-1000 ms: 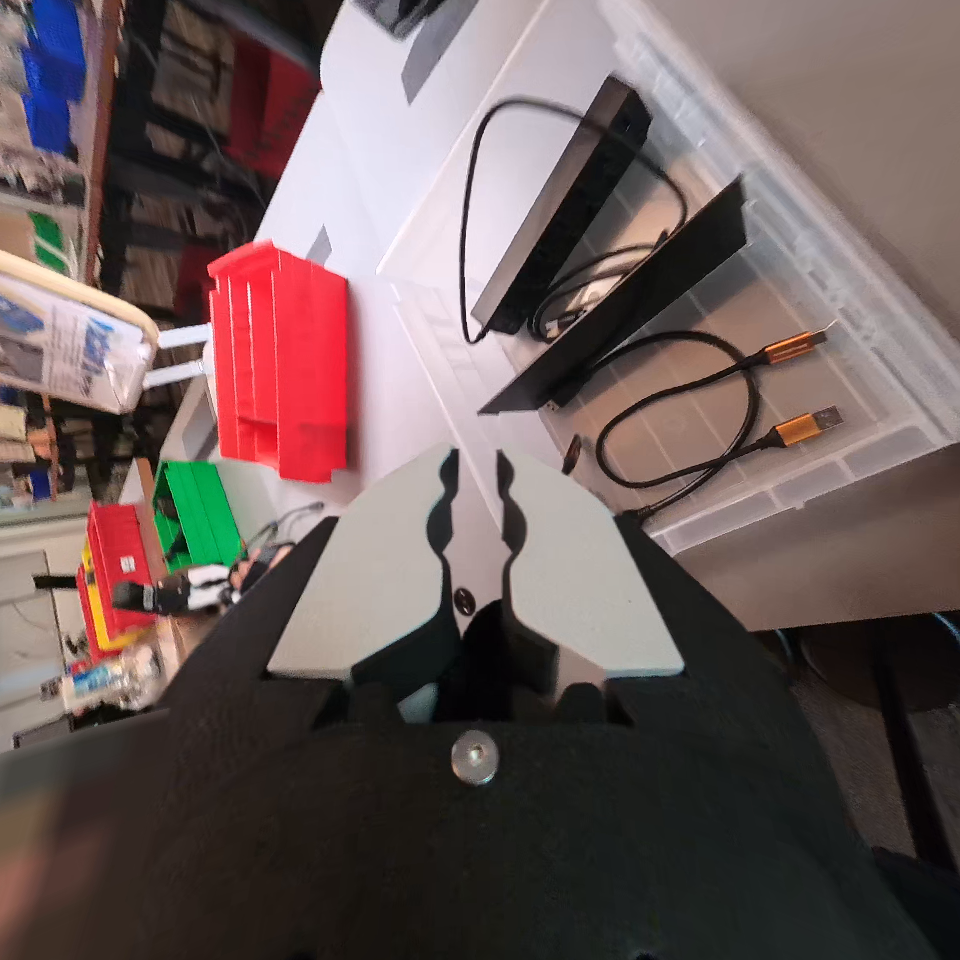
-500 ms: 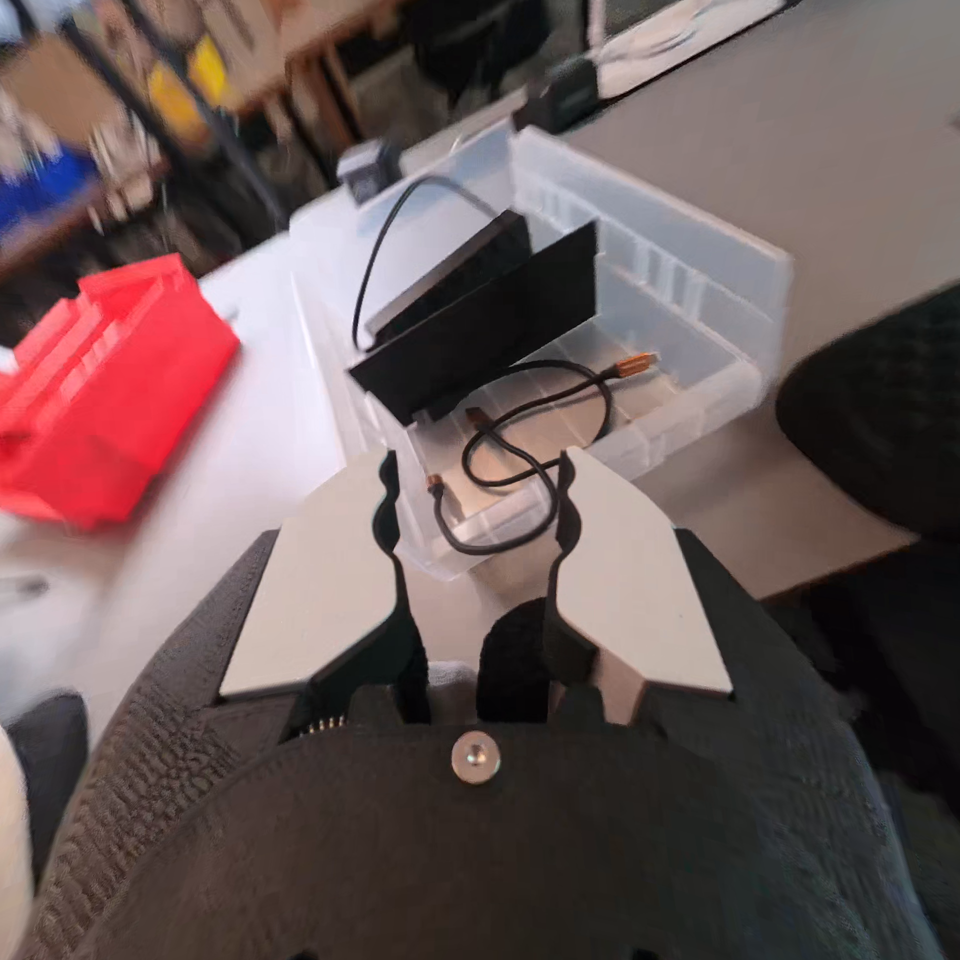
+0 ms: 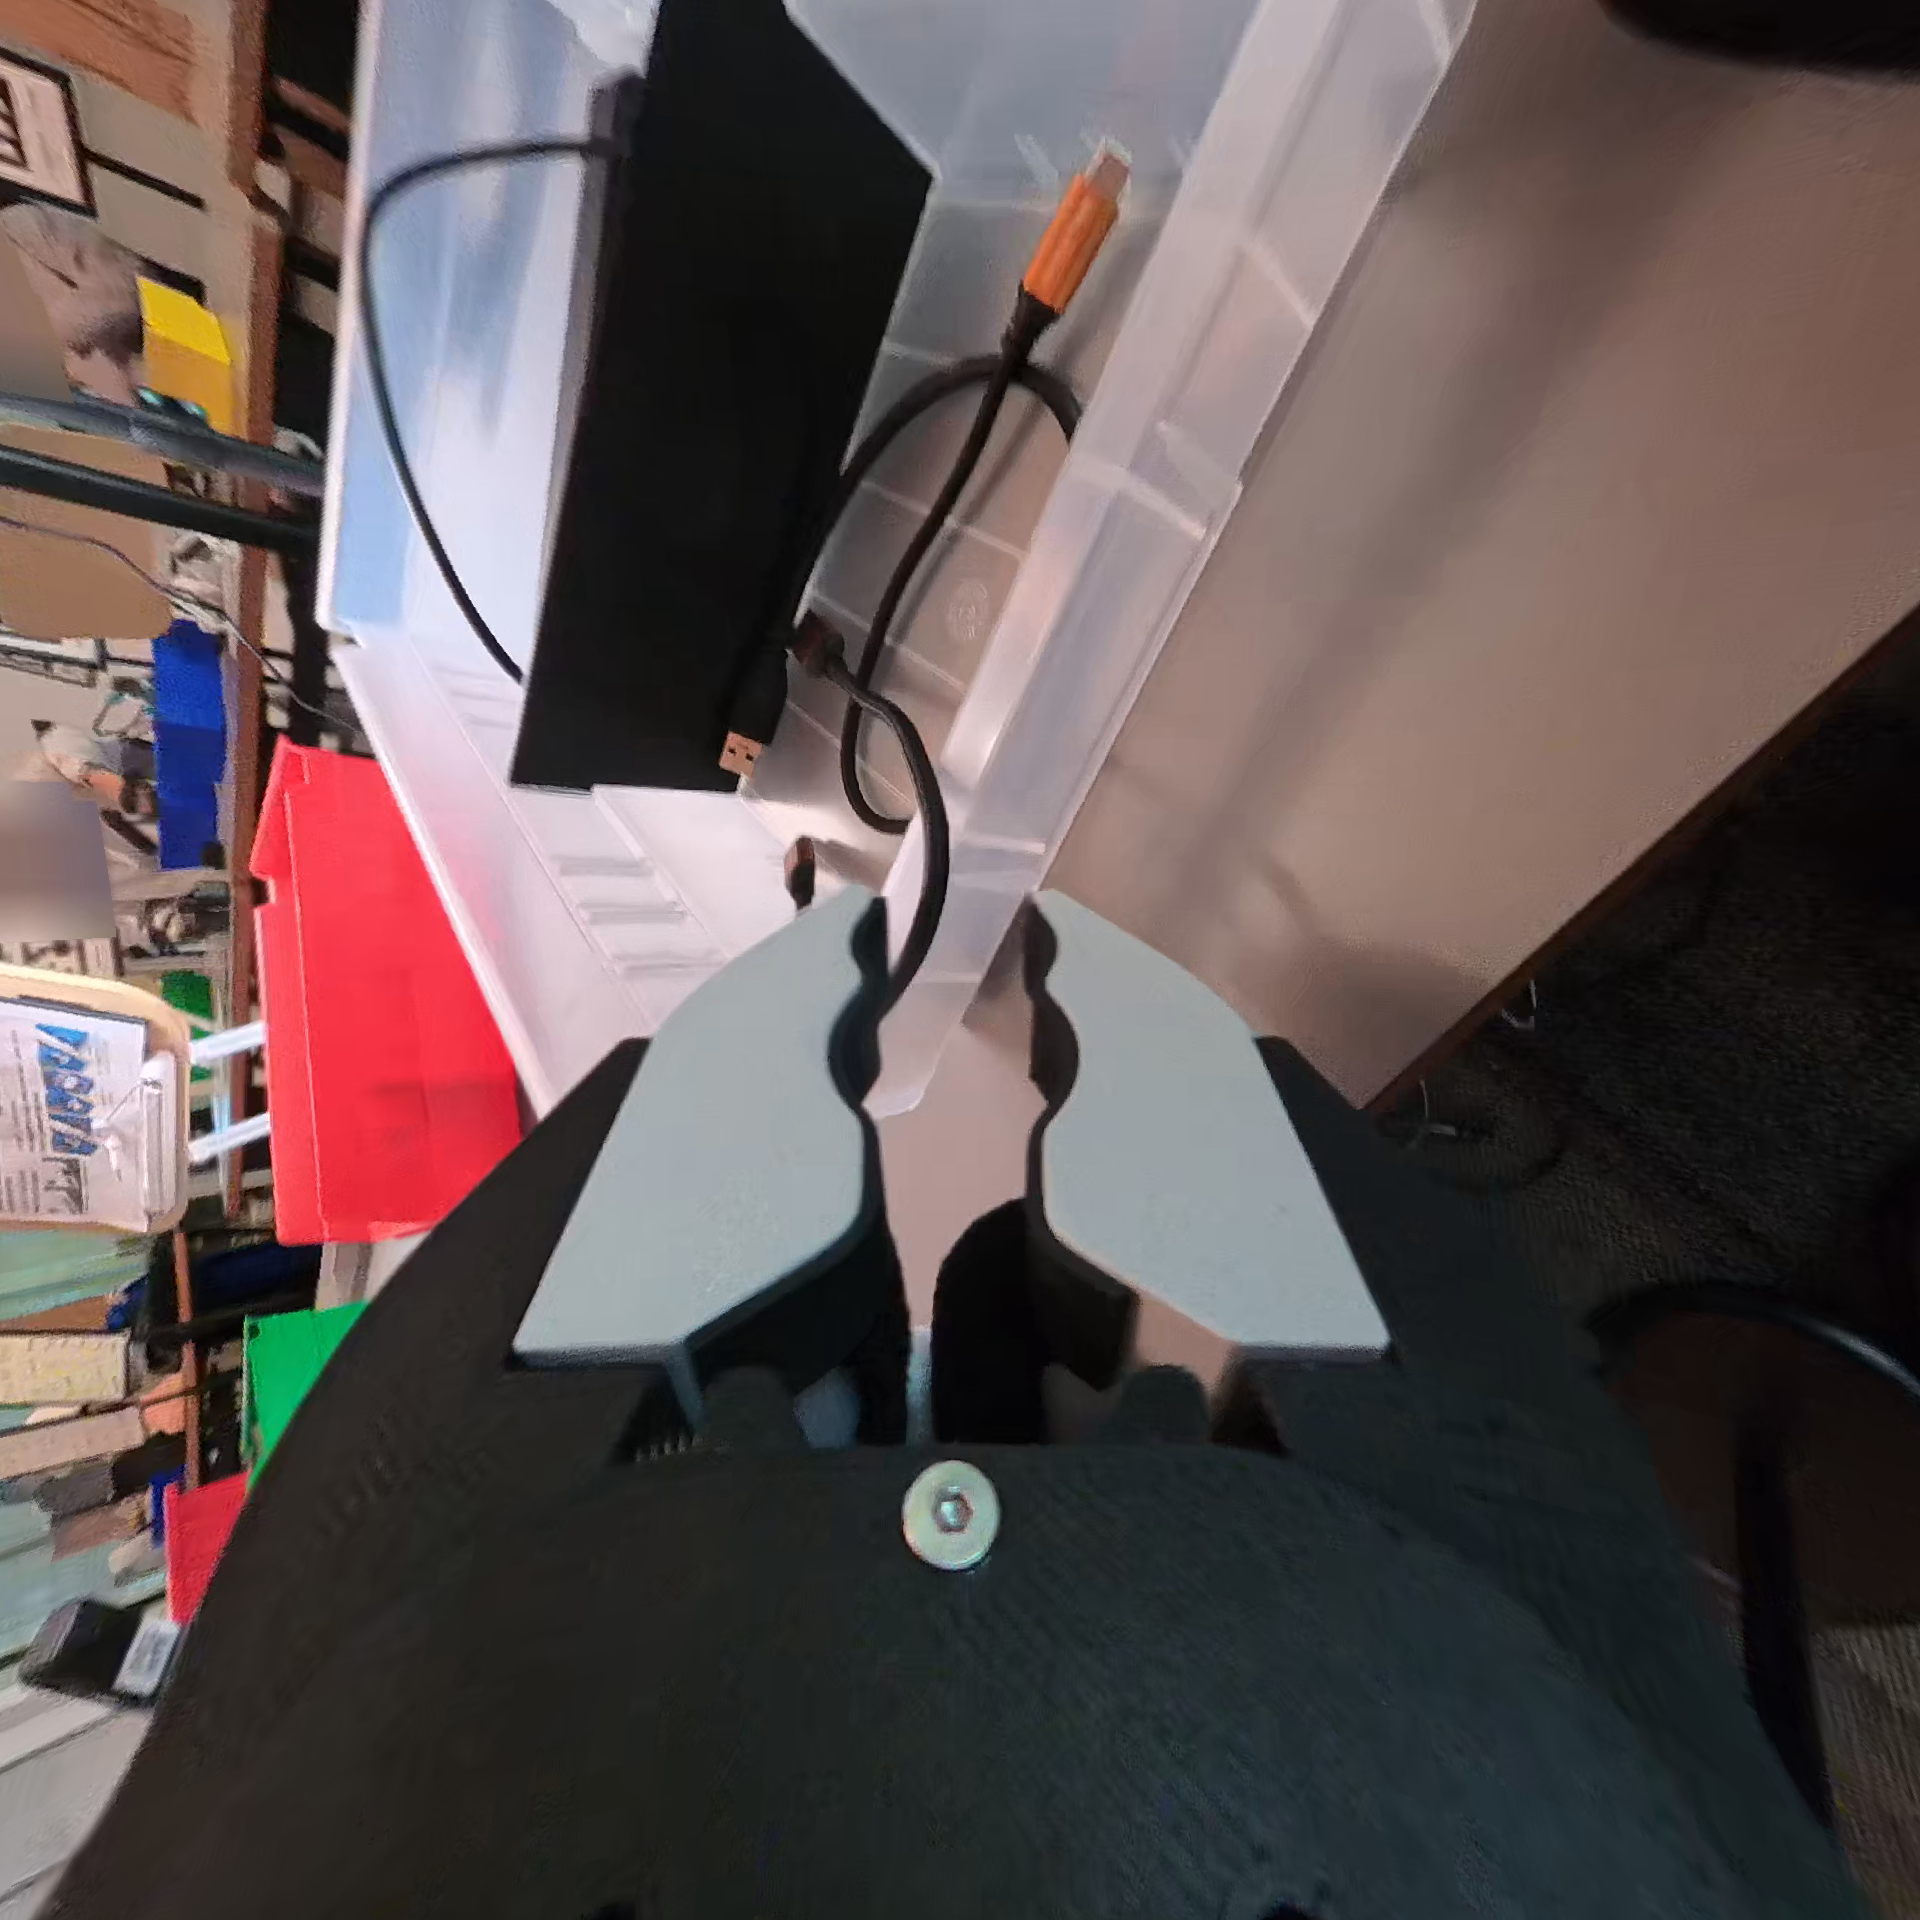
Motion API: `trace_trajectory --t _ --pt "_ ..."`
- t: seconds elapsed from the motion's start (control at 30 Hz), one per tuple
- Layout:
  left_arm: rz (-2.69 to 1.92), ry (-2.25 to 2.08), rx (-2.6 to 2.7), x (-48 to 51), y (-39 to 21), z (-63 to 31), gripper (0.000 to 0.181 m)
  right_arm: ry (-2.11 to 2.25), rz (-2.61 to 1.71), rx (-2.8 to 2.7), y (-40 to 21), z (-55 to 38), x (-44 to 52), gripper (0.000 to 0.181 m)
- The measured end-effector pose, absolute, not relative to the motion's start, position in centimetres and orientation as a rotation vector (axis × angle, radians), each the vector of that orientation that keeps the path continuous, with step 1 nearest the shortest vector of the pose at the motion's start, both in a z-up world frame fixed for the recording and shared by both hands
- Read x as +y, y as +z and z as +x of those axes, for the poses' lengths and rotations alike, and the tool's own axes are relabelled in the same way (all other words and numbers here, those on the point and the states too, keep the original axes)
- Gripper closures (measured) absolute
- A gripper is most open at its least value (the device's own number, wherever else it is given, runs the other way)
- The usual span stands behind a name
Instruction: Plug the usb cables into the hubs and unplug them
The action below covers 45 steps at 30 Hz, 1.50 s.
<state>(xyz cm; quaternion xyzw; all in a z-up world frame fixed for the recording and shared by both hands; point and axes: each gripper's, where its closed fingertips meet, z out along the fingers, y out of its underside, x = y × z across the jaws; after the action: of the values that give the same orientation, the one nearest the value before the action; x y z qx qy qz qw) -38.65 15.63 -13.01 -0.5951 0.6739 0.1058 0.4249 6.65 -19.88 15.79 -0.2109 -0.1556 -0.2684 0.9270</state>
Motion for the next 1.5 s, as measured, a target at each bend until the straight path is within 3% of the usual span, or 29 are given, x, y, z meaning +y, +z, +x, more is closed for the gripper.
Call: trace_trajectory --t 0.07,0.13,0.53,0.77,0.9,1.07,1.37,1.5 --pt "-1.521 0.314 1.688 16.1 -13.4 -39.3 0.174 -0.552 -0.433 -0.319 15.8 6.6 -19.8 0.119" --pt "-1.518 0.300 1.676 15.8 -12.9 -39.2 0.177 -0.554 -0.436 -0.322 15.7 6.6 -19.7 0.119" --pt "-1.152 -0.096 1.042 12.3 5.2 -33.4 0.178 -0.455 -0.513 -0.334 15.0 6.3 -17.9 0.120" --pt "-0.860 -0.545 1.047 6.4 13.1 -24.9 0.178 -0.102 -0.714 -0.362 13.1 5.2 -13.8 0.115" --pt "-0.758 -0.817 1.086 3.4 14.0 -18.9 0.178 0.198 -0.841 -0.430 10.7 3.0 -11.3 0.114" --pt "-0.707 -1.098 1.146 0.1 12.5 -11.9 0.178 0.245 -0.994 -0.531 6.7 1.2 -8.1 0.115" --pt "-0.651 -1.407 1.190 -2.5 10.7 -8.2 0.178 0.259 -1.040 -0.501 4.0 2.0 -5.8 0.145" --pt "-0.631 -1.489 1.200 -3.0 10.4 -8.2 0.178 0.229 -1.043 -0.568 3.3 0.9 -5.7 0.148"
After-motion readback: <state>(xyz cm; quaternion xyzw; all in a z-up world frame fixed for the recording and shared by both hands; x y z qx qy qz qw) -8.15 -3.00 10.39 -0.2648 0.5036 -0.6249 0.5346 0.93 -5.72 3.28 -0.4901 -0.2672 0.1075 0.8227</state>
